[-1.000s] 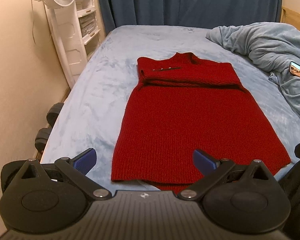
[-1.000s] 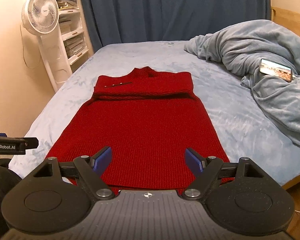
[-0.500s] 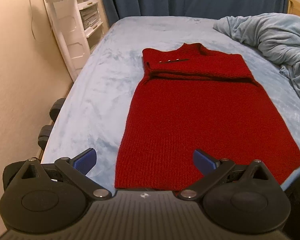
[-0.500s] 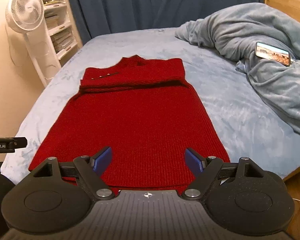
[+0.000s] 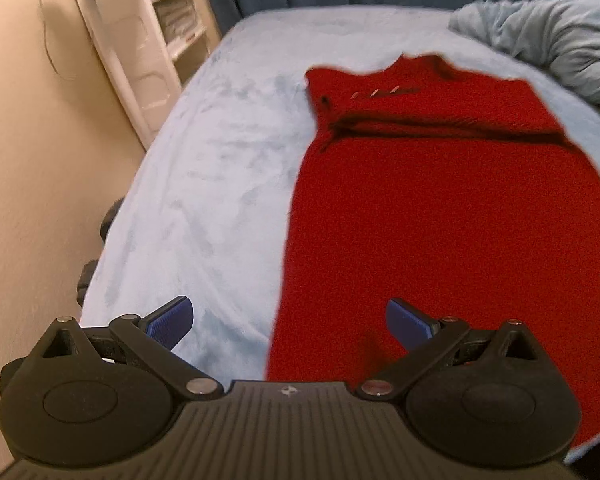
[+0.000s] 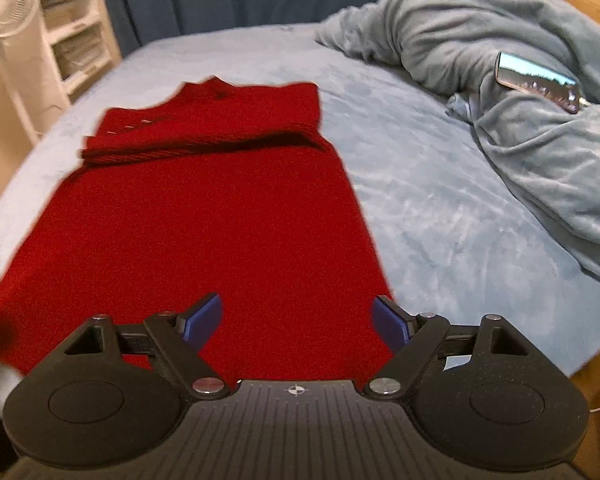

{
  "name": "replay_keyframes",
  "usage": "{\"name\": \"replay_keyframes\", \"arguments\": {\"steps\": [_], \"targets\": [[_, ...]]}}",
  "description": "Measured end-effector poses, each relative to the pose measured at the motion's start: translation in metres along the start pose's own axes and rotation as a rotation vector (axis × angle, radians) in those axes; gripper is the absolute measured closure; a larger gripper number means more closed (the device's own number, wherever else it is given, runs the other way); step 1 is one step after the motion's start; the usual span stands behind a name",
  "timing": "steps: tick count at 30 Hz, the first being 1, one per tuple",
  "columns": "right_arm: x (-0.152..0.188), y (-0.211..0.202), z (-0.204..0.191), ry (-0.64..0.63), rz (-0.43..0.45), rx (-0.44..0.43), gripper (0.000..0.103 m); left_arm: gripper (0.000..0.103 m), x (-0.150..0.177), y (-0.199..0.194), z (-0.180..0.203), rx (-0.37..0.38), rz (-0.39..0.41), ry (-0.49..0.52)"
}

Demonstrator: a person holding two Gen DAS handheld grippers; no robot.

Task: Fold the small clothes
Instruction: 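Move both open grippers to the cardigan hem, then grasp the hem corners with both grippers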

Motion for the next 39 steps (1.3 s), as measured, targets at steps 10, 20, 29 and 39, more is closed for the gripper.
{"name": "replay_keyframes", "arguments": {"steps": [10,20,29,39], "targets": [[0.008,0.121,0.069,0.208,-0.202,-0.032,0.019,0.0,0.008,0.085,-0.026,0.114,-0.225,-0.08],[0.045,0.086,0.016,0.182,-0.291,-0.338,0.013,0.0,0.041,0.056,-0.029,0.277,-0.299,-0.132],[0.063,0.068,0.003,0.313,-0.334,-0.363,0.08,0.078,0.037,0.039,-0.033,0.295,-0.332,-0.206],[0.059,0.049,-0.009,0.333,-0.304,-0.312,0.083,0.087,0.027,0.017,-0.03,0.241,-0.293,-0.235]]}}
Point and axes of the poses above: each gripper's, at about its wrist camera, not at the fingertips, and y roughly the way its jaws point, z to its right, x to its underside, the point moved 5 cm from there along y, roughly the way its jaws point, and after that the axes turned 12 degrees about -y, right-handed, at the moved point
